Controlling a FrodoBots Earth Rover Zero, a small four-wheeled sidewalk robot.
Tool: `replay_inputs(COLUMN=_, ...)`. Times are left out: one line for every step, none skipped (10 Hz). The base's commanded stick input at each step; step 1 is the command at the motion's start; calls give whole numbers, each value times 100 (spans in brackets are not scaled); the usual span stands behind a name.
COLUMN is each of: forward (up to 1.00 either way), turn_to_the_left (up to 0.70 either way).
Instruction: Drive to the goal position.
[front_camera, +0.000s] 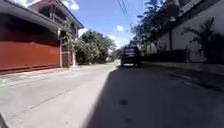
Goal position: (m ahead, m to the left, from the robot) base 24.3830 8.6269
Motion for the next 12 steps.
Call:
replay_inputs(forward=100, turn_to_the_left=5)
replay_inputs(forward=100, turn_to_the_left=8)
replay_inputs(forward=100, turn_to_the_left=4)
replay_inputs(forward=100, turn_to_the_left=0)
replay_inputs(forward=100, turn_to_the_left=0)
replay_inputs(forward=100, turn_to_the_left=0)
replay_inputs(forward=100, turn_to_the_left=0)
replay_inputs(forward=100, turn_to_the_left=0)
replay_inputs(forward=100, turn_to_the_left=0)
replay_inputs(forward=100, turn_to_the_left=0)
replay_inputs(forward=100, turn_to_the_left=0)
replay_inputs(forward=100, turn_to_the_left=0)
